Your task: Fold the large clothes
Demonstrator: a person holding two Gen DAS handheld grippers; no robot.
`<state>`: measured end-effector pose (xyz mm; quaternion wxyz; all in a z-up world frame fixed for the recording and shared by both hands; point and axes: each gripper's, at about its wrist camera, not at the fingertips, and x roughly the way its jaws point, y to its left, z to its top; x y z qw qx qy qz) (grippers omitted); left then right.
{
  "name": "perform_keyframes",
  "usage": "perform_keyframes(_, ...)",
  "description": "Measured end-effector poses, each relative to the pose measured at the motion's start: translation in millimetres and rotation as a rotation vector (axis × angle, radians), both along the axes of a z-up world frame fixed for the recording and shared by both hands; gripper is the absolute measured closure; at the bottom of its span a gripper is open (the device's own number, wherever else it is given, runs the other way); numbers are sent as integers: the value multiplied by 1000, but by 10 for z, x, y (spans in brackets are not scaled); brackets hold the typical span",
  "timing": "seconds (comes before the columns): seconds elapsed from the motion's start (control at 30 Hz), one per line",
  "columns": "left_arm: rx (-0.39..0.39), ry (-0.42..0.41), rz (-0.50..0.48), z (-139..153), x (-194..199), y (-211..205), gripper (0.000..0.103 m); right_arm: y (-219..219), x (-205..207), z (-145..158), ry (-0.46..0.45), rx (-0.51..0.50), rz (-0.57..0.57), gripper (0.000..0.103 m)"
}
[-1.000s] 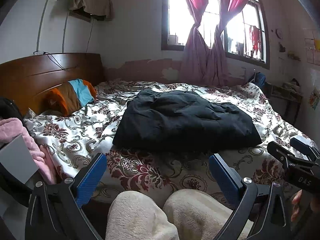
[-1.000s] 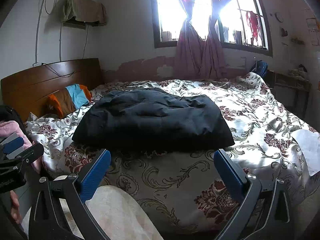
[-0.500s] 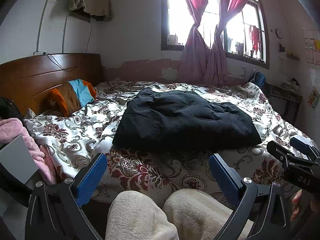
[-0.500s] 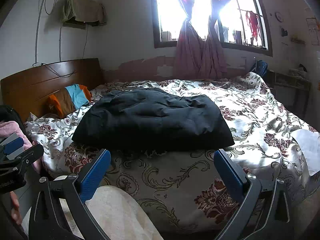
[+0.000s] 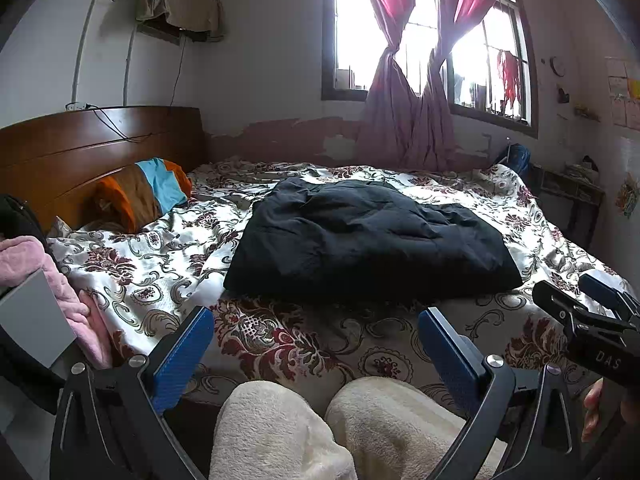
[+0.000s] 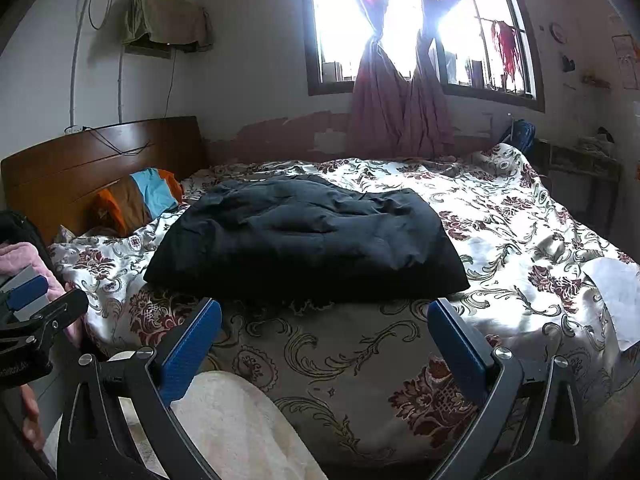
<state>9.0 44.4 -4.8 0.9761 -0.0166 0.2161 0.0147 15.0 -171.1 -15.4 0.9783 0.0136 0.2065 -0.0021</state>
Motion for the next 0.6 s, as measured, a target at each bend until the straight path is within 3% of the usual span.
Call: perform_keyframes(0.6, -1, 1, -3, -7, -4, -10, 0, 1, 2, -7, 3, 1, 1, 2)
